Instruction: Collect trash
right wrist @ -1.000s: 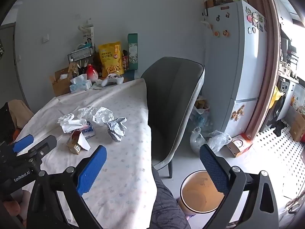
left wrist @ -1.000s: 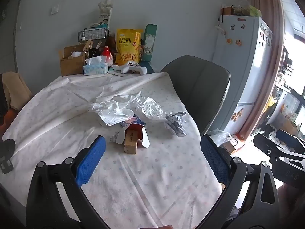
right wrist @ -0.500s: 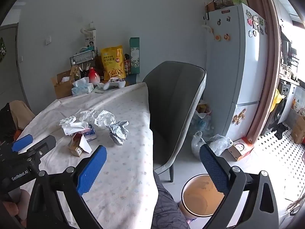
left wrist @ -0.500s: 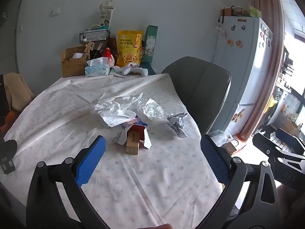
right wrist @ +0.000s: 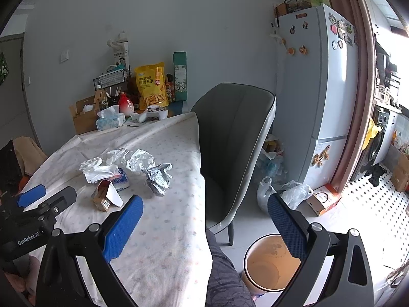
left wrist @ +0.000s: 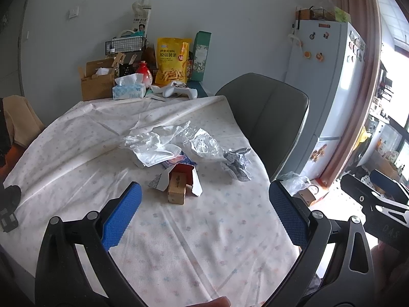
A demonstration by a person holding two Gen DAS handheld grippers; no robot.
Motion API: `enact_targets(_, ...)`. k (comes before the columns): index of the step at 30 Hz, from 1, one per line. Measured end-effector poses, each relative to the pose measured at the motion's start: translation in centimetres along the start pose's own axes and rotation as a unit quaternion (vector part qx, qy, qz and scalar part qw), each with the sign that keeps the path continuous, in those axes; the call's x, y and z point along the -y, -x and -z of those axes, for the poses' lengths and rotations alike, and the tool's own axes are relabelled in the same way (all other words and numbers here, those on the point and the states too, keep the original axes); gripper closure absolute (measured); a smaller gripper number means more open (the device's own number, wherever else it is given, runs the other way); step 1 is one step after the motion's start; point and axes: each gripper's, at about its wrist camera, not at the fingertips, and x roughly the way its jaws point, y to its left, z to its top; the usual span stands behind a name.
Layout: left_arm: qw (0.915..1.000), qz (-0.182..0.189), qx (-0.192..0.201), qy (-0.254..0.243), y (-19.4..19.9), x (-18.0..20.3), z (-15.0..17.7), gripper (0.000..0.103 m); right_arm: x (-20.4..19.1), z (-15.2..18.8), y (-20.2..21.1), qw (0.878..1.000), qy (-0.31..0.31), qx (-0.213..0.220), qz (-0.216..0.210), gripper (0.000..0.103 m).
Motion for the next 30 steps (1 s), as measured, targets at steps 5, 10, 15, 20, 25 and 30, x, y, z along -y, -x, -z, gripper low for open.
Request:
enact_targets(5, 1.0000, 0.003, 0.002, 0.000, 0.22, 0.07, 0.06, 0.004, 0.22, -0.06, -0.25, 1.000, -0.006, -0.003, 0.003, 0.007)
enact_targets(10, 1.0000, 0.008, 0.001, 0.000, 0.44, 0.20, 0.05, 0.004, 0.43, 0.08, -0.36, 1.000, -0.010, -0.004, 0.008, 0.007)
enact_targets(15, 0.9999, 0.013, 0.002, -0.002, 0.57, 0.44, -0.12, 0.004, 0.68, 0.11, -0.38, 1.000, -0.014, -0.003, 0.011, 0.007)
enact_targets(20, 0.9999, 0.017, 0.003, 0.000, 0.64, 0.50, -0.19, 0.004, 0.87, 0.05, -0.23, 1.000, -0.016, 0.000, 0.012, 0.007)
enact_targets(25, 0.9998, 0.022, 0.001, 0.002, 0.60, 0.39, -0.12, 0.004, 0.93, 0.08, -0.29, 1.000, -0.017, -0.002, 0.012, 0.007)
enact_targets(30, 0.9995, 0.031, 0.000, 0.002, 0.54, 0.31, -0.20, 0.004, 0.85, 0.01, -0.34, 1.000, -0.015, -0.002, 0.010, 0.007)
